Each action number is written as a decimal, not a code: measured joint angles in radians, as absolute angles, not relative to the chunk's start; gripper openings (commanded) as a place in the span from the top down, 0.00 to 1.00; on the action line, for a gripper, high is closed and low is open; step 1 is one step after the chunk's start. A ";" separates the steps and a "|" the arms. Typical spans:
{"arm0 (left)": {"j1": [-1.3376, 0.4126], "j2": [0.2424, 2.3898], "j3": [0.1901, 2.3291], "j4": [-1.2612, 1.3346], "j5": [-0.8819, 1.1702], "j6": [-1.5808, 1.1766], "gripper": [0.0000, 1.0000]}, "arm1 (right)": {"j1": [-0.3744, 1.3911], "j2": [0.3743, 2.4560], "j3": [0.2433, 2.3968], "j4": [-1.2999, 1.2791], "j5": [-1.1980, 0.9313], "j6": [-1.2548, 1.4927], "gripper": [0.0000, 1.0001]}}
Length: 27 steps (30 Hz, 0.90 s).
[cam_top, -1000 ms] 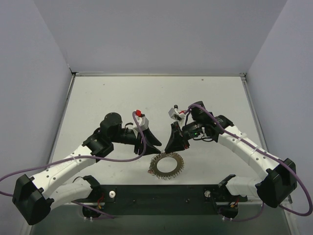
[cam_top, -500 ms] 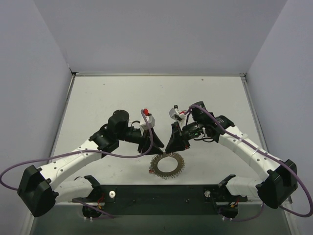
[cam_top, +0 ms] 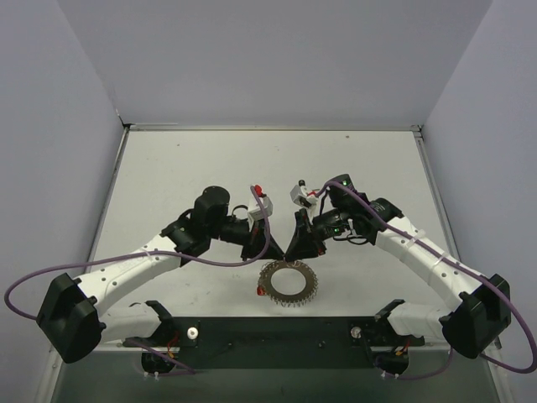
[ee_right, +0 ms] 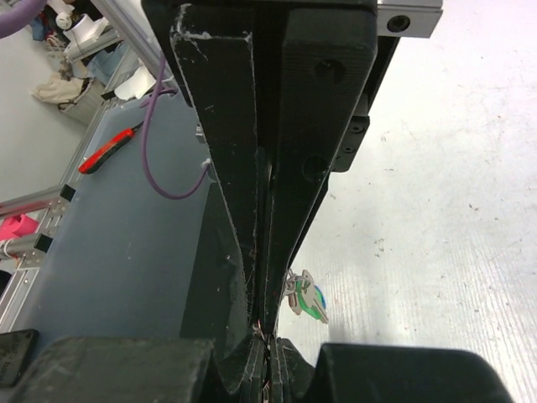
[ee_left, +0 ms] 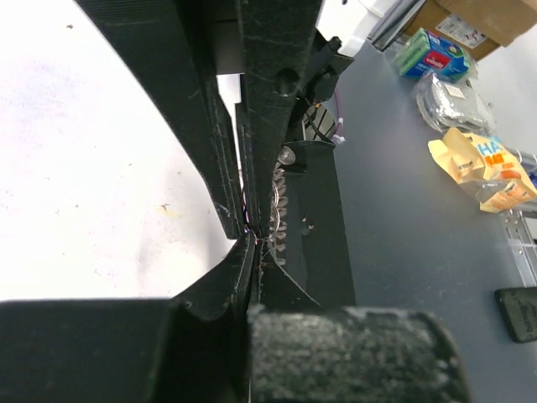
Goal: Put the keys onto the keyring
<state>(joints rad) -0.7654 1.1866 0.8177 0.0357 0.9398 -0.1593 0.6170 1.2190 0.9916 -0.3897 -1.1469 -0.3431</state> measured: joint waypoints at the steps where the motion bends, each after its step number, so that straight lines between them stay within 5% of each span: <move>1: -0.765 1.188 0.818 0.035 0.933 -0.158 1.00 | 0.617 1.219 0.992 -0.391 -1.140 -0.343 0.93; 6: -0.766 1.189 0.818 0.033 0.879 -0.161 1.00 | 0.617 1.216 0.993 -0.361 -1.074 -0.303 0.64; 14: -0.771 1.188 0.818 0.036 0.710 -0.218 1.00 | 0.617 1.031 0.856 -0.101 -0.731 -0.123 0.32; 20: -0.784 1.164 0.818 0.031 0.546 -0.268 1.00 | 0.619 0.945 0.808 0.025 -0.558 -0.051 0.17; 27: -0.789 1.137 0.857 -0.050 0.318 -0.332 1.00 | 0.647 0.946 0.796 0.060 -0.436 0.008 0.12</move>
